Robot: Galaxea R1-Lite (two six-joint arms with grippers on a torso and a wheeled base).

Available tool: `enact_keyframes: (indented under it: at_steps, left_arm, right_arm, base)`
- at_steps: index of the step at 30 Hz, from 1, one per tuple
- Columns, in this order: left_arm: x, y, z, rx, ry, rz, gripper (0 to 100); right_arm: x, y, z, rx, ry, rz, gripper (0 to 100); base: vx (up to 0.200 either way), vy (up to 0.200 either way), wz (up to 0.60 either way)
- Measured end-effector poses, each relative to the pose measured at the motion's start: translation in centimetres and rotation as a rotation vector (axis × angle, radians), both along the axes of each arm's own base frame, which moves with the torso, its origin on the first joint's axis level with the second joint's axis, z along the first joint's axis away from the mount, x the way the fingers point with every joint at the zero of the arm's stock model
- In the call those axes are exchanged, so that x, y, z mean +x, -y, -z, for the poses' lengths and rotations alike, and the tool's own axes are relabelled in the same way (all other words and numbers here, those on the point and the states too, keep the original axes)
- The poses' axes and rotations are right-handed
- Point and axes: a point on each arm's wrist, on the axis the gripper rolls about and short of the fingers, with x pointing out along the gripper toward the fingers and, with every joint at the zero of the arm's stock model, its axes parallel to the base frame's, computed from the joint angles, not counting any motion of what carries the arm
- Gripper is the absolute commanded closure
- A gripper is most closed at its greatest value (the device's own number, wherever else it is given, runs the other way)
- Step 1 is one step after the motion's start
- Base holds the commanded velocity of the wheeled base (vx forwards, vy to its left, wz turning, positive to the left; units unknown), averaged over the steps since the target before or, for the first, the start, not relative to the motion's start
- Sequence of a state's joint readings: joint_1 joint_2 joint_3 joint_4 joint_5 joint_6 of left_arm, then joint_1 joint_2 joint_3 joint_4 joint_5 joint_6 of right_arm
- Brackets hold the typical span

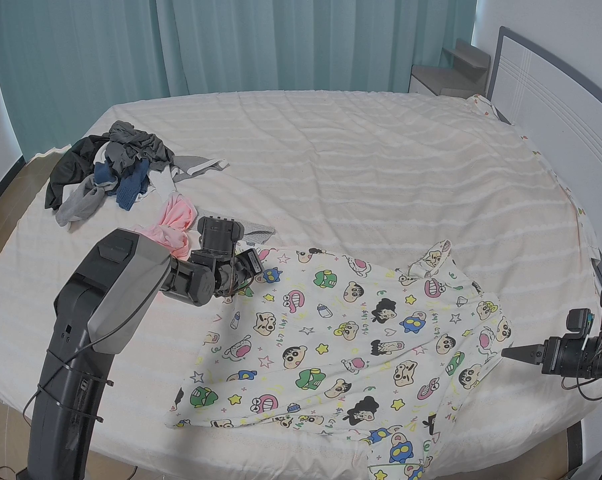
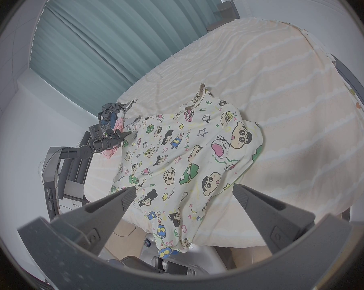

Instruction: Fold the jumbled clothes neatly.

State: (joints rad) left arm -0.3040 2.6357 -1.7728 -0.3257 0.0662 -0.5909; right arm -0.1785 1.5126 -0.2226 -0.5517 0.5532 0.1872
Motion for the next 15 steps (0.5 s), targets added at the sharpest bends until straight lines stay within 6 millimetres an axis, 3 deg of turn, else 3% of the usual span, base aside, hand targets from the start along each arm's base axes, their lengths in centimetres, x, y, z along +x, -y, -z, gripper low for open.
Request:
enact_keyframes:
  at_steps: [4, 15]
  left_arm:
    - [0.1, -0.3, 0.1, 0.015, 0.002, -0.024, 100]
    - [0.4, -3.7, -1.4, 0.034, 0.020, -0.103, 100]
  right_arm:
    - [0.0, 0.0, 0.0, 0.001, 0.000, 0.001, 0]
    - [0.0, 0.1, 0.1, 0.002, -0.005, 0.007, 0]
  base:
    - [0.000, 0.000, 0.00]
    - [0.000, 0.000, 0.00]
